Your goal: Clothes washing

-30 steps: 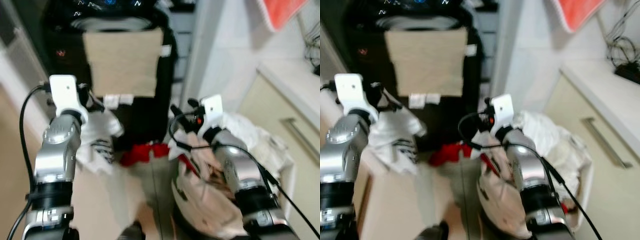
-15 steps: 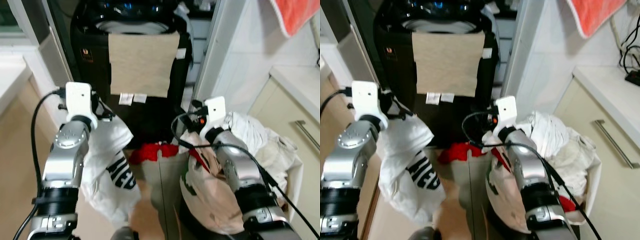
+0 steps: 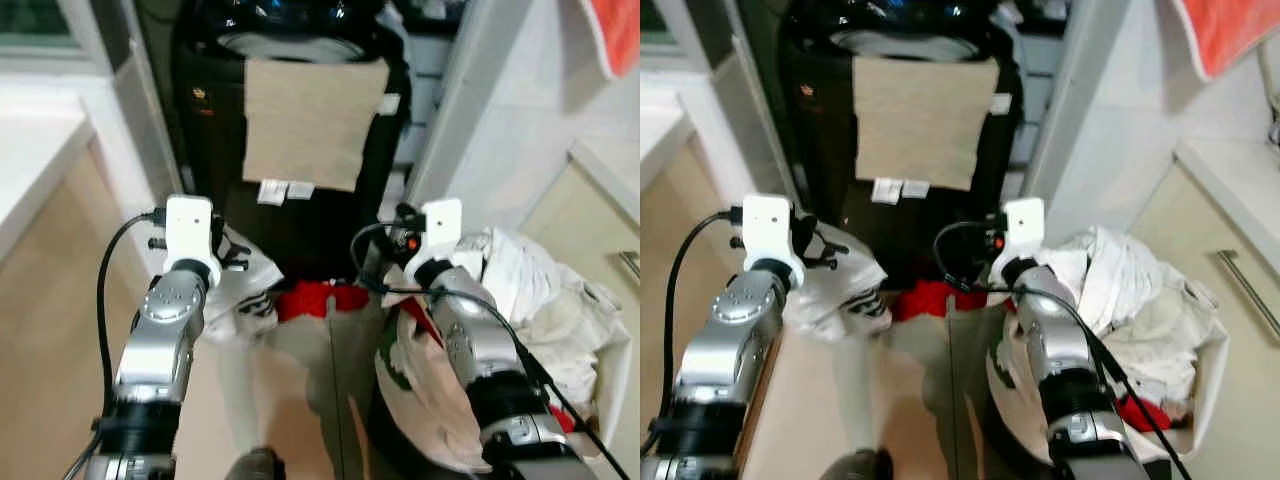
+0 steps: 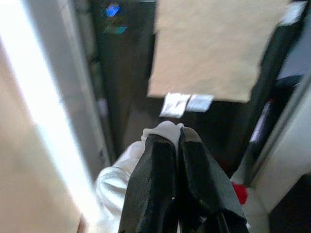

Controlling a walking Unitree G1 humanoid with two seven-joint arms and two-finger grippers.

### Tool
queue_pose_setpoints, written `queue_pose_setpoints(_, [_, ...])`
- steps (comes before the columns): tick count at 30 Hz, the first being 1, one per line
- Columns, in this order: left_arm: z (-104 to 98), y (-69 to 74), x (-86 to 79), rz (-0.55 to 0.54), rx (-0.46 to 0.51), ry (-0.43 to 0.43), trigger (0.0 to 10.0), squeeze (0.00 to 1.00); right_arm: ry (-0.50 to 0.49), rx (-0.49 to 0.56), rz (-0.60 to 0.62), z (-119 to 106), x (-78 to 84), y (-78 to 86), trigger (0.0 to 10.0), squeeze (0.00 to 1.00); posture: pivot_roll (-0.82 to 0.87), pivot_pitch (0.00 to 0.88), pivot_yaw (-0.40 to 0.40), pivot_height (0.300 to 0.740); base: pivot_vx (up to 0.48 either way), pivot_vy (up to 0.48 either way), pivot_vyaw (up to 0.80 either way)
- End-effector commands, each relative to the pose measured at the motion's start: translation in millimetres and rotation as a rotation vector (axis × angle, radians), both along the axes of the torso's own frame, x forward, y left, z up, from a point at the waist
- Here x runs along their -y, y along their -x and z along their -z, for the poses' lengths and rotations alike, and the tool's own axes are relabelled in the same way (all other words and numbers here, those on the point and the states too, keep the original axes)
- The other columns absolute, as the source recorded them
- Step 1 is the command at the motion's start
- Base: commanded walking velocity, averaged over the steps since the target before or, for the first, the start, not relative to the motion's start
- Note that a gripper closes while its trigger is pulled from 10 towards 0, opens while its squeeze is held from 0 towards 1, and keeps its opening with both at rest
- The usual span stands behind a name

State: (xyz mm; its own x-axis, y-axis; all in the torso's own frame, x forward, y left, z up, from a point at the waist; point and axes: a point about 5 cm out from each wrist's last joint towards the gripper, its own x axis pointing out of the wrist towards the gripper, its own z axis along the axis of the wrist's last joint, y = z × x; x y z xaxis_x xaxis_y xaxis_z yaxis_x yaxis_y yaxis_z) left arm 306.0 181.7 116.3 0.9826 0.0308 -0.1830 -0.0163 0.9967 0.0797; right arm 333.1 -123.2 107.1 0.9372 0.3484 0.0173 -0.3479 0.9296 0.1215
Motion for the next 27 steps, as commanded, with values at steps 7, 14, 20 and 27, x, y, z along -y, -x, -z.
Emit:
queue_pose_setpoints(7, [2.1,3.6,24.9,-0.046,0.031,0.06,0.0,0.0,-0.009,0.003,0.009,2.3,3.7,-2.4,10.0,0.0,0.04,0.0,-0.08,0.736,0.0,0.0,-0.43])
queue_pose_setpoints(14, [-0.1,16.5,-2.6,-0.046,0.024,-0.081,0.0,0.0,-0.051,0.018,0.025,2.8,-8.1,-6.4,10.0,0.0,0.12,0.0,-0.035,0.736,0.0,0.0,-0.2])
queue_pose_setpoints(20, [-1.7,11.9,-12.2,-0.059,0.024,-0.123,0.0,0.0,-0.068,0.042,0.022,-2.1,-17.0,-10.0,10.0,0.0,0.13,0.0,-0.031,0.736,0.0,0.0,0.0])
queue_pose_setpoints(27, [5.2,12.2,-8.1,-0.103,0.008,-0.083,0.0,0.0,-0.048,0.049,-0.006,-2.9,-19.3,-12.3,10.0,0.0,0.1,0.0,-0.037,0.736,0.0,0.206,0.0])
